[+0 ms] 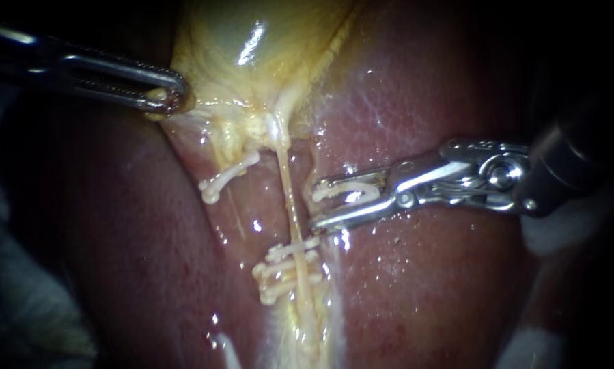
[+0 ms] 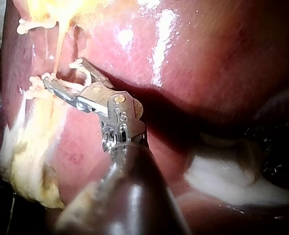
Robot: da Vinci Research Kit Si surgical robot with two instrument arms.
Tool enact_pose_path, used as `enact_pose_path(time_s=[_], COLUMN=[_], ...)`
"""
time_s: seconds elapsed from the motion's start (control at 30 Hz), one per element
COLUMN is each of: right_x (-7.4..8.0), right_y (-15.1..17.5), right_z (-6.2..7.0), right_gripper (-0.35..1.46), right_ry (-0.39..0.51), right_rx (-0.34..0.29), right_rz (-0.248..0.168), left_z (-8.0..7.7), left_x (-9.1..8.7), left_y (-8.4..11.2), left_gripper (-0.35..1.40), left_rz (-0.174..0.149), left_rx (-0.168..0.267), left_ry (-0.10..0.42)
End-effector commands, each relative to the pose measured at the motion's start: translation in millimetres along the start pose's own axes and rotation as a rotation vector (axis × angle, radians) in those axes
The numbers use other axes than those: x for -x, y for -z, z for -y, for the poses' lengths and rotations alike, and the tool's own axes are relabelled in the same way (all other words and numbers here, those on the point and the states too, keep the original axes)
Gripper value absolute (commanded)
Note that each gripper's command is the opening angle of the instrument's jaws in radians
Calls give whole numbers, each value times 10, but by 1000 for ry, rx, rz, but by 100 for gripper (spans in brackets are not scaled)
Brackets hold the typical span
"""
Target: Clipping second clip right tube
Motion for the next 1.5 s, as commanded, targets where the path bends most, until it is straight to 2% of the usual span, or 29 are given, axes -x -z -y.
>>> enact_pose_path(time_s=[0.03, 0.3, 0.47, 0.73, 1.0, 1.2, 1.5], right_x=[1, 4, 3, -3, -14, -13, -11], right_y=[-3, -29, -36, -40, -35, -33, -30], right_z=[0, 0, 4, 27, 44, 48, 48], right_gripper=[50, 50, 50, 50, 46, 31, -6], right_ry=[-2, -38, -68, -100, -103, -98, -103], right_rx=[-4, -42, -75, -148, -219, -240, -242], right_rz=[-2, -28, -72, -137, -134, -133, -131], left_z=[0, 0, -1, -1, -1, -1, -2], left_x=[0, 0, -1, -1, -1, -1, -1], left_y=[0, -2, -3, -3, -3, -3, -4], left_gripper=[-35, -35, -35, -35, -35, -35, -35], left_rz=[0, -1, -1, -1, -1, -1, -2], left_rx=[0, -1, -1, -2, -2, -2, -3], left_ry=[0, 0, 1, 1, 1, 1, 1])
